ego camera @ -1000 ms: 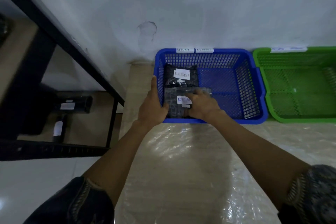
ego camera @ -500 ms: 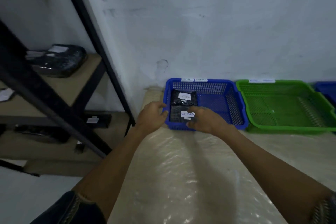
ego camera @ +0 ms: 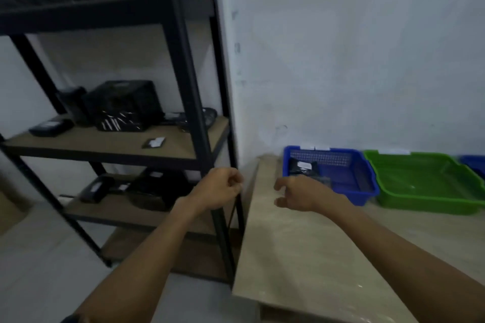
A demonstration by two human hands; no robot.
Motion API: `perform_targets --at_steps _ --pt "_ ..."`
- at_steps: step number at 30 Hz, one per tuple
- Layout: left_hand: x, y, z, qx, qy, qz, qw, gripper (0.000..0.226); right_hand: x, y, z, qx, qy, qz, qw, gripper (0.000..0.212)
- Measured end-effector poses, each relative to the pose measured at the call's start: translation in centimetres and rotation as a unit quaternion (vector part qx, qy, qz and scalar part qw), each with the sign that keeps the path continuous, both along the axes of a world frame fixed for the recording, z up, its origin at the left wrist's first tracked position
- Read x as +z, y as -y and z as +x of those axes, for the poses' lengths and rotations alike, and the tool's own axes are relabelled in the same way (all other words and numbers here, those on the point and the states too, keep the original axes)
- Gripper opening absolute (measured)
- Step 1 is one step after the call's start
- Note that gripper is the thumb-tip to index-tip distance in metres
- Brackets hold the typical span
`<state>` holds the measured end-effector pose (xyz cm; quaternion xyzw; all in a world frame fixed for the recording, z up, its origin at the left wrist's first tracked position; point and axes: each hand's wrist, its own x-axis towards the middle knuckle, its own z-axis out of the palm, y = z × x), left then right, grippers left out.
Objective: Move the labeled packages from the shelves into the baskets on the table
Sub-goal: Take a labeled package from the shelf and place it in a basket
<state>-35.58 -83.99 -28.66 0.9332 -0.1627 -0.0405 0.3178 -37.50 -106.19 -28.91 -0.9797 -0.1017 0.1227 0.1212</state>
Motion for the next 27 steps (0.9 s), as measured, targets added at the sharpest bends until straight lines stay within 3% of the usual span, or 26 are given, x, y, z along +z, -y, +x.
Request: perform_targets --at_steps 5,14,21,27 --pt "4.7 -9.5 -3.8 -0.009 0.017 0.006 1.000 0.013 4.4 -9.0 -3.7 0.034 0.062 -0.016 0.997 0.042" --pt "12.3 -25.1 -7.3 -0.004 0.084 0.098 0.992 0.008 11.7 -24.3 -7.2 0.080 0.113 -0.036 0.990 0.043" --pt "19.4 -29.9 -4.9 0.011 0.147 0.086 0.985 0.013 19.4 -29.1 -5.4 0.099 0.194 -0.073 0.973 0.035" --pt "23.2 -30.6 0.3 0.025 0.193 0.062 0.979 0.013 23.9 -29.9 -0.6 0.103 0.258 -0.070 0.958 0.044"
